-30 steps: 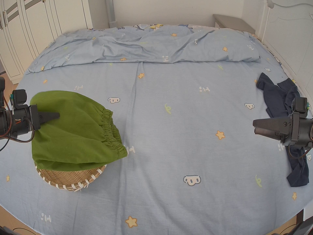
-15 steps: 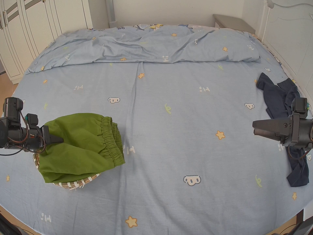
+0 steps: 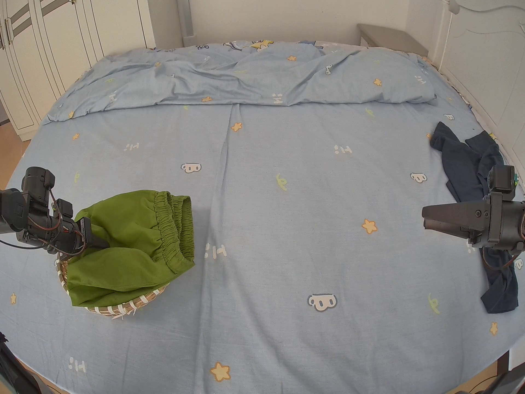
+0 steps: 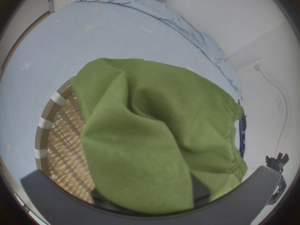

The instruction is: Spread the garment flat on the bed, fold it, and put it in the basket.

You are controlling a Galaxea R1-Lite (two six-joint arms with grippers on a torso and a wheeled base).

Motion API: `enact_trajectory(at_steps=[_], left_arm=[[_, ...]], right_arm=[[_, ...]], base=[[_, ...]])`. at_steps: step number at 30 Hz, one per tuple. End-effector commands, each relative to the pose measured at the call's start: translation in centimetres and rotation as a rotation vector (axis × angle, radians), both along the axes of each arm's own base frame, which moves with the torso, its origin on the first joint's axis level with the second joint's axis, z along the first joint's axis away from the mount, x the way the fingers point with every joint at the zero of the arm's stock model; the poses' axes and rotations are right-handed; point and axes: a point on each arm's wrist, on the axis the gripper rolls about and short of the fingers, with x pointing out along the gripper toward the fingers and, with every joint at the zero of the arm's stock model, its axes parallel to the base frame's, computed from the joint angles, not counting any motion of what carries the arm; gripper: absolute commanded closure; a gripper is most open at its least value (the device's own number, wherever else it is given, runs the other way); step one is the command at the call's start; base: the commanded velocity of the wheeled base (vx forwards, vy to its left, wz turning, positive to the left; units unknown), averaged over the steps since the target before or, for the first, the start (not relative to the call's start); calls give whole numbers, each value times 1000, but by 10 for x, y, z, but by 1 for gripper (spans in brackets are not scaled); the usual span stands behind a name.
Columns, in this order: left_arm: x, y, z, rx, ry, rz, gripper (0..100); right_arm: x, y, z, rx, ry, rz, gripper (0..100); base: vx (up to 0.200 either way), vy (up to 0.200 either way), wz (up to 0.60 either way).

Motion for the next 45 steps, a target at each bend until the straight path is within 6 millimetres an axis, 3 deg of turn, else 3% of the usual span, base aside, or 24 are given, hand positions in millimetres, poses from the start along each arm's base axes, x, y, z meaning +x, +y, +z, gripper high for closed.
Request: enact_trajectory(at_steps=[1,6,12,13,18,26,31,33,34,35,37,41,44,45], left_arm=[[6,0,-11,14,37,12,0],[2,1,-5,42,28,35,0],[-16,-2,27,84,-58,53,0],[-28,-5,43,116,-98,74,0],[-58,-14,78,175,-191,100,0],[-95,-24,107,361,-283,184,0],[-137,-55,128,359,-438,109,0],[-159,-70,130,319,-488,68,0],[-161,-70,130,317,-490,65,0],[-180,-80,129,284,-517,76,0],[-199,-83,122,266,-530,116,0],[-243,-73,91,306,-560,215,0],[-269,-65,73,310,-586,257,0],[-290,-60,62,321,-598,316,0]], right_arm=[[0,0,0,0,-2,1,0],[0,0,0,0,0,1,0],[0,0,0,0,0,1,0],[0,0,0,0,0,3,0],[0,0,-1,-1,4,3,0],[-3,7,-5,-8,12,40,0],[-19,9,-15,-52,-35,92,0],[-30,8,-24,-111,-105,126,0],[-31,7,-25,-122,-118,128,0],[-38,4,-34,-188,-173,132,0],[-48,0,-45,-239,-178,92,0],[-80,-13,-64,-290,-199,10,0],[-100,-21,-63,-270,-253,-30,0],[-113,-28,-62,-247,-283,-76,0]], base=[[0,0,0],[0,0,0],[0,0,0],[0,0,0],[0,0,0],[0,0,0],[0,0,0],[0,0,0],[0,0,0],[0,0,0],[0,0,0],[0,0,0],[0,0,0],[0,0,0]])
